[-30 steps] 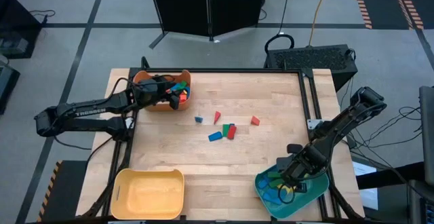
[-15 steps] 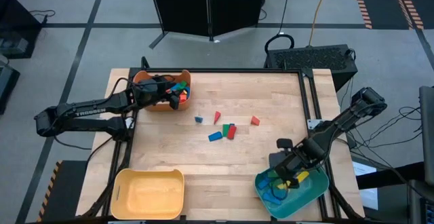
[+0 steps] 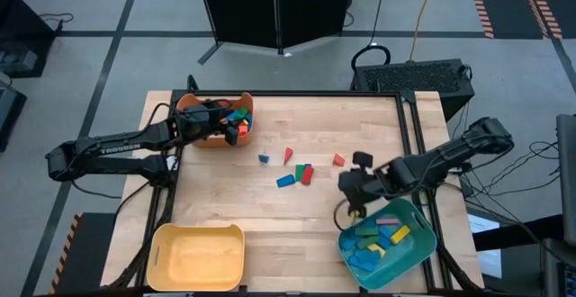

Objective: Sort blocks by size
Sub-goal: Put the blue rectangular block into the blue bin

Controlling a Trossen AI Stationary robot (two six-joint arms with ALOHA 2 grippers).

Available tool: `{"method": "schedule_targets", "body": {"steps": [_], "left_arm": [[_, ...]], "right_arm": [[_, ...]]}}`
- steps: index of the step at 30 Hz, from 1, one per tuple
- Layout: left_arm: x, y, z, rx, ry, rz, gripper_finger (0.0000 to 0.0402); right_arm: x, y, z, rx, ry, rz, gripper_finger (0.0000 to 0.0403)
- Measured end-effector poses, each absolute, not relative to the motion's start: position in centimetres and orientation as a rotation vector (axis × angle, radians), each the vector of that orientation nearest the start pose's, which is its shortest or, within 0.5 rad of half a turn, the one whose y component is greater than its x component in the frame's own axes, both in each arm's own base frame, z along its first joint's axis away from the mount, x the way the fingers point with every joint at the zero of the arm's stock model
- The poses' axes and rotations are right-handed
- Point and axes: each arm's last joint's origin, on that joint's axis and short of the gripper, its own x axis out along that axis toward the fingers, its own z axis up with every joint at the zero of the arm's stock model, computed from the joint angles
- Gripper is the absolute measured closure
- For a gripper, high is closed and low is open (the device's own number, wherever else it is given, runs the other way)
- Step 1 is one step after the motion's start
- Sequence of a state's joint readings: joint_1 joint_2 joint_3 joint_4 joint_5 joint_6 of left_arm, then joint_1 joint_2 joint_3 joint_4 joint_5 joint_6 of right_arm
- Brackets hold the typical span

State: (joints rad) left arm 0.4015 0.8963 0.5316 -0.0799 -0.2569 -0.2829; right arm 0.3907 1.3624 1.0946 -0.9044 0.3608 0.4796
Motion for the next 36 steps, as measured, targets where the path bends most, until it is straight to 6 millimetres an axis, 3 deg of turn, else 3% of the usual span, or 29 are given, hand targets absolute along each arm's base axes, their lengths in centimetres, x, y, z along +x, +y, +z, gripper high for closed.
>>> {"method": "schedule_targets", "body": {"steps": [6, 12, 16, 21, 27, 33, 36], "left_arm": [[17.4, 8.2, 23.7, -0.300, 0.356, 0.707, 0.0162], [17.4, 8.1, 23.7, -0.300, 0.359, 0.703, 0.0162], [17.4, 8.1, 23.6, -0.300, 0.367, 0.702, 0.0162], [17.4, 8.1, 23.6, -0.296, 0.368, 0.702, 0.0162], [17.4, 8.1, 23.6, -0.294, 0.369, 0.700, 0.0162], [17.4, 8.1, 23.6, -0.294, 0.369, 0.700, 0.0162], [17.4, 8.1, 23.6, -0.299, 0.373, 0.697, 0.0162]], "right_arm": [[27.4, 6.0, 25.1, -0.008, 1.025, -0.288, 0.0293], [31.8, 3.1, 21.0, 0.020, 1.053, -0.291, 0.0293], [33.2, 1.6, 18.5, 0.020, 1.134, -0.324, 0.0293], [34.3, 1.1, 16.4, 0.050, 1.195, -0.244, 0.0293], [35.3, 0.7, 15.6, 0.024, 1.148, -0.240, 0.0293], [36.7, -0.4, 16.3, -0.008, 0.979, -0.296, 0.0293], [36.4, -0.7, 16.3, 0.004, 1.029, -0.301, 0.0293]]}}
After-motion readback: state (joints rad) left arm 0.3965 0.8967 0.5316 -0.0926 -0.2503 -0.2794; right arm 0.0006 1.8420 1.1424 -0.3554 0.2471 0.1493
